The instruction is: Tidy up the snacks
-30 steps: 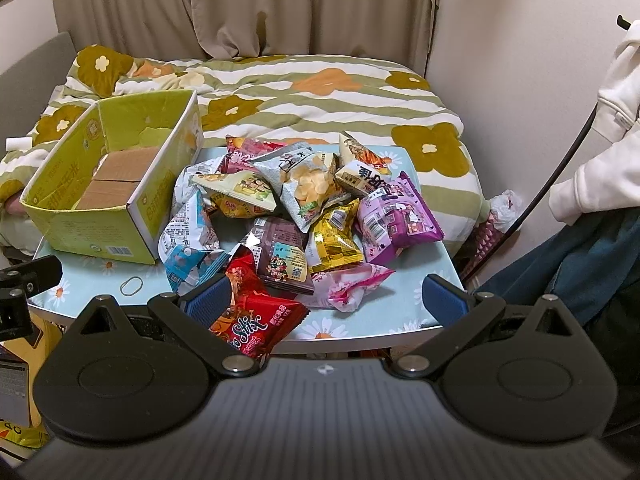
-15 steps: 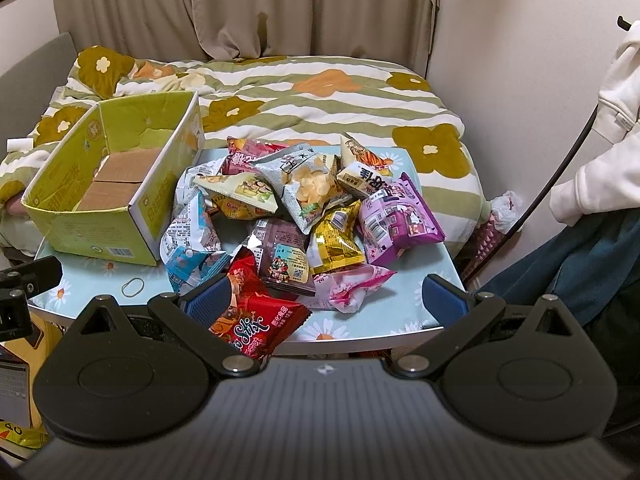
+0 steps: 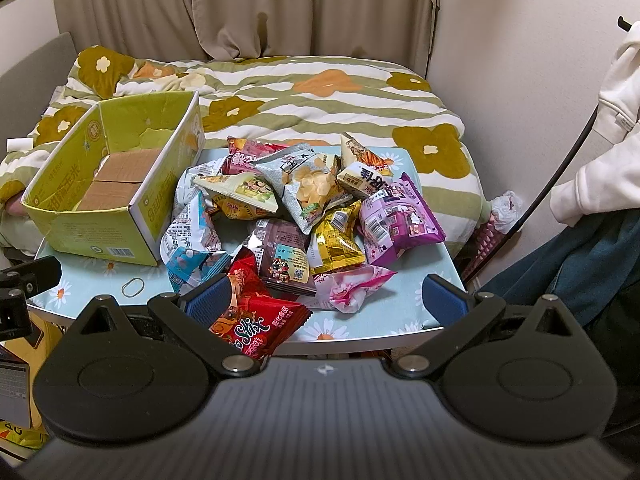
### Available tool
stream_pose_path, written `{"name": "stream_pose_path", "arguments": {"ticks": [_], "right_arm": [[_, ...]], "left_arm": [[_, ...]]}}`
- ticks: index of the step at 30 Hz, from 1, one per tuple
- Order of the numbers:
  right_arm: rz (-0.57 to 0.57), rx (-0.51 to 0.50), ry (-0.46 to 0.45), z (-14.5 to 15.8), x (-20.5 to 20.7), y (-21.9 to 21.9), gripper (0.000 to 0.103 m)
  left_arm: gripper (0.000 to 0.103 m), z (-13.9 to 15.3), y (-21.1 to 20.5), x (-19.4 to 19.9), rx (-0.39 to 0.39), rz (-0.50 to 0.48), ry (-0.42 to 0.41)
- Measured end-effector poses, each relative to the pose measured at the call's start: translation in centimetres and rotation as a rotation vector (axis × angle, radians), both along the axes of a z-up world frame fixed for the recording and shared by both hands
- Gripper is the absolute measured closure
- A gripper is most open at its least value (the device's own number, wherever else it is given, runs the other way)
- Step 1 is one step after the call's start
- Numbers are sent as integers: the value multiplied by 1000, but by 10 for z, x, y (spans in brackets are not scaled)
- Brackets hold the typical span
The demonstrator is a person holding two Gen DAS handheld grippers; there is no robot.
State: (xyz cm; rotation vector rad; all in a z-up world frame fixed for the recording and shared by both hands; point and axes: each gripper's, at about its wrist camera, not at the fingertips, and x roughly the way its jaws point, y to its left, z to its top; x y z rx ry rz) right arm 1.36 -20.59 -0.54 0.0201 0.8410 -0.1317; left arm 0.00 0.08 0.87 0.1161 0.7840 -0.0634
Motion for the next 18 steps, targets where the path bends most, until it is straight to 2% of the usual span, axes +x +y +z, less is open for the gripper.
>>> {"name": "stream_pose_path", "arguments": {"ticks": [7,11,14,18], "right_arm": [[8,28,4,3,5,2,0],[20,61,18,2,12,6,0],[25,87,27,-8,19,7,0],[49,130,59,-31,31,9,0]], "left_arm": [[0,3,6,0,-9,15,-7],[0,2,16,10,-41,28,-8],[0,-4,23,25,-85,42,11],[0,-23,32,52,-195,54,62]]}}
